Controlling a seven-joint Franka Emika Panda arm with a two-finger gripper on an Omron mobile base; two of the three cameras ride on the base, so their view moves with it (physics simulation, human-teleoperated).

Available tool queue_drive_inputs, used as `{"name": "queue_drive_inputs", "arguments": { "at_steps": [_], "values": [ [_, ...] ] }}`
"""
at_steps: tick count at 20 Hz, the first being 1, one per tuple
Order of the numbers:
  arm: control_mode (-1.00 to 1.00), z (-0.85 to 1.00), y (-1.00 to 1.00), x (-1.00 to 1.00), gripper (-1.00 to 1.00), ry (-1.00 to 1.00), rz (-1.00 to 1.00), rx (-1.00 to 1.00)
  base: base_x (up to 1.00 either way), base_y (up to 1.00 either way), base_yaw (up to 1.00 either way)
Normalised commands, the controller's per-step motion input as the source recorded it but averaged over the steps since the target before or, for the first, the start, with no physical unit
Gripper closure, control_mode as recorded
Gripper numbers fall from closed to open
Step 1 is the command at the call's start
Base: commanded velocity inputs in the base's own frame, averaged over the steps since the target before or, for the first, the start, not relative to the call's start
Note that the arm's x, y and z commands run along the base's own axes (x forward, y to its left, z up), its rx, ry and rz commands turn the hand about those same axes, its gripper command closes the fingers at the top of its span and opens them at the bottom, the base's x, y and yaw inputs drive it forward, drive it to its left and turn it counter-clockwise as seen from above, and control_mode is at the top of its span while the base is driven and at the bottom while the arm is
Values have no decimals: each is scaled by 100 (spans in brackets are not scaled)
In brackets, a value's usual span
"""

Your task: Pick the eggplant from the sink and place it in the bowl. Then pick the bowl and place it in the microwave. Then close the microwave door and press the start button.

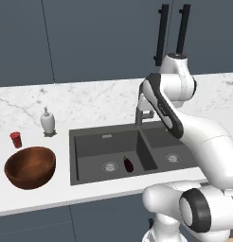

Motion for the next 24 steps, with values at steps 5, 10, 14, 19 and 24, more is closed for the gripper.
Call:
{"name": "queue_drive_inputs", "arguments": {
  "at_steps": [5, 10, 14, 19, 24],
  "values": [
    [-100, 0, 0, -22, -100, -4, 0, 0, 0, 0, 0],
    [-100, -19, 4, -73, -100, 1, 0, 0, 0, 0, 0],
    [-100, -42, 20, -75, -100, 7, 0, 0, 0, 0, 0],
    [-100, -58, 26, -13, -100, 5, 0, 0, 0, 0, 0],
    [-100, -62, 31, 13, -100, 0, 0, 0, 0, 0, 0]
  ]
}}
